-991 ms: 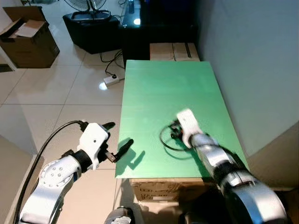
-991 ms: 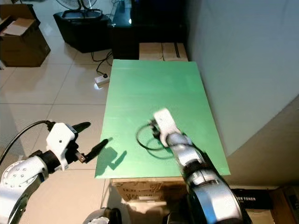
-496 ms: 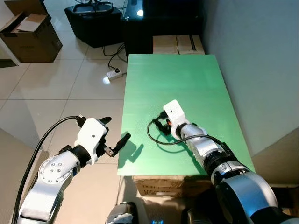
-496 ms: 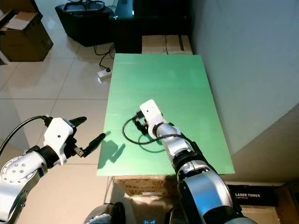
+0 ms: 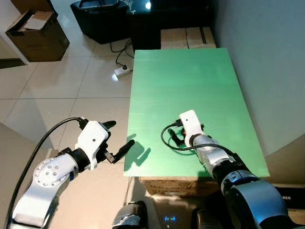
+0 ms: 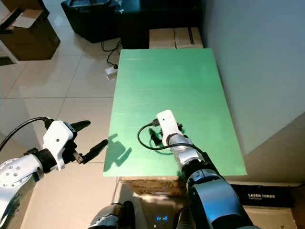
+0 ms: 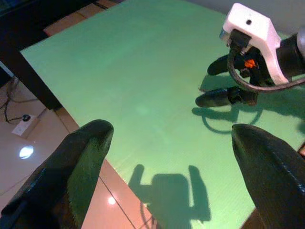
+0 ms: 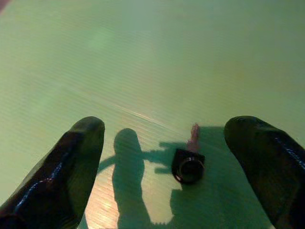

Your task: Hang keys on a hook

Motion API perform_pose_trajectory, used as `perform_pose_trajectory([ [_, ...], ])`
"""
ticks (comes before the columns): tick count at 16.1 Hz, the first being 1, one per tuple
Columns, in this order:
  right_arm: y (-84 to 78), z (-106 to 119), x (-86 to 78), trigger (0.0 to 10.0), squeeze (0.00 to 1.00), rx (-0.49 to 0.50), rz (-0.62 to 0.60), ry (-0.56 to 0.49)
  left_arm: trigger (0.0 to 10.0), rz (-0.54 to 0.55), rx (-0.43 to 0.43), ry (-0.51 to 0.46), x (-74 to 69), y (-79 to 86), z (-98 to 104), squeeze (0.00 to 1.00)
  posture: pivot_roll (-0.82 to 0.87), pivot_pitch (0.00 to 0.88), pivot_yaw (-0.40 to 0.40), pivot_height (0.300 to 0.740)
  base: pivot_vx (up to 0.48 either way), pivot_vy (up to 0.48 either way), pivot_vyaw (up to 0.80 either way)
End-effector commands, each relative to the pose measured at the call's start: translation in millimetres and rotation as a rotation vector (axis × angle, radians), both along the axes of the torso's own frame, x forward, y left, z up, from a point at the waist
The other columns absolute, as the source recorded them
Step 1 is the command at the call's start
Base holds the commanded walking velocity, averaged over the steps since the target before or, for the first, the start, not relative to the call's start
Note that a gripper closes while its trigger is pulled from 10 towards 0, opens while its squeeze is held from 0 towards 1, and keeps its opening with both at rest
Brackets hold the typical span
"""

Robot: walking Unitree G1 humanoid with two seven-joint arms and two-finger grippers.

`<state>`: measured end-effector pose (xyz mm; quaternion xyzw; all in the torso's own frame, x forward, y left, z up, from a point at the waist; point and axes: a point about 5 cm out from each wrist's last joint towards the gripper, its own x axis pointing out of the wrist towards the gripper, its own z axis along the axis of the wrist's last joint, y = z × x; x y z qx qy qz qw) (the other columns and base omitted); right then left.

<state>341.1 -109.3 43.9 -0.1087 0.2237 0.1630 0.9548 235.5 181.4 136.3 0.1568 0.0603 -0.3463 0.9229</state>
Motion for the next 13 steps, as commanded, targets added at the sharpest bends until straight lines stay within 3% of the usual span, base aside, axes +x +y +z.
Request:
perform_pose_trajectory([
  [1, -0.3, -10.2, -7.3, 10.0, 1.00, 0.020, -0.025, 0.046, 10.0, 0.004, 0.008, 0.009, -3.0, 4.9, 1.9, 0.00, 0.19, 0.226, 0.130, 0.740, 0.000, 0.000, 0.00],
  [6, -9.6, -9.3, -5.5, 10.0, 1.00, 0.076, -0.076, 0.069, 10.0, -0.049, 0.016, 0.017, -8.2, 3.3, 8.4, 0.00, 0.23, 0.231, 0.119, 0.740, 0.000, 0.000, 0.00],
  [7, -11.3, -11.0, -6.3, 10.0, 0.20, 0.063, -0.078, 0.088, 10.0, -0.071, 0.018, 0.037, -11.1, 3.3, 8.7, 0.00, 0.23, 0.227, 0.121, 0.740, 0.000, 0.000, 0.00],
  [8, -11.0, -11.9, -7.0, 10.0, 0.00, 0.066, -0.075, 0.098, 10.0, -0.082, 0.018, 0.046, -12.4, 3.4, 8.7, 0.00, 0.23, 0.227, 0.121, 0.740, 0.000, 0.000, 0.00],
  [13, -5.0, -14.2, -9.3, 10.0, 0.00, 0.080, -0.030, 0.130, 10.0, -0.106, 0.037, 0.071, -23.2, 6.6, 14.0, 0.00, 0.27, 0.253, 0.136, 0.740, 0.000, 0.000, 0.00],
])
